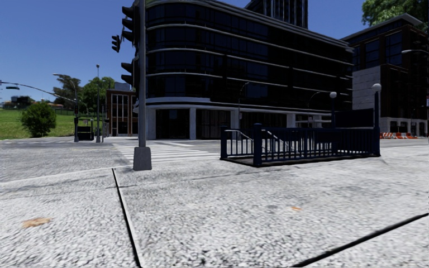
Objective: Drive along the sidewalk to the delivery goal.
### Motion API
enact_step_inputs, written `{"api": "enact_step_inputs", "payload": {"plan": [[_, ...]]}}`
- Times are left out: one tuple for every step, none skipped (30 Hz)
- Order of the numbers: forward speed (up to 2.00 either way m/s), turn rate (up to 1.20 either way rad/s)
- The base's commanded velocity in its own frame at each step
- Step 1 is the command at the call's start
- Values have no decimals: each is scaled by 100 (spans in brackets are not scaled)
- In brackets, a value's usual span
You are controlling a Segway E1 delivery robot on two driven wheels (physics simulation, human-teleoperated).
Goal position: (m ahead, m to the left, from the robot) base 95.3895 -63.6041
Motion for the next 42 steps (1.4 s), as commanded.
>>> {"api": "enact_step_inputs", "payload": {"plan": [[127,0],[127,0],[127,0],[127,0],[127,0],[127,0],[127,0],[128,0],[133,0],[151,0],[151,0],[175,0],[200,0],[200,0],[200,0],[200,0],[200,0],[200,0],[200,0],[200,0],[200,0],[200,0],[200,0],[200,0],[200,0],[200,0],[200,0],[200,0],[200,0],[194,0],[194,0],[176,-120],[166,-120],[161,-120],[159,-120],[159,-120],[155,-120],[153,-120],[153,-120],[152,-118],[152,-118],[152,-117]]}}
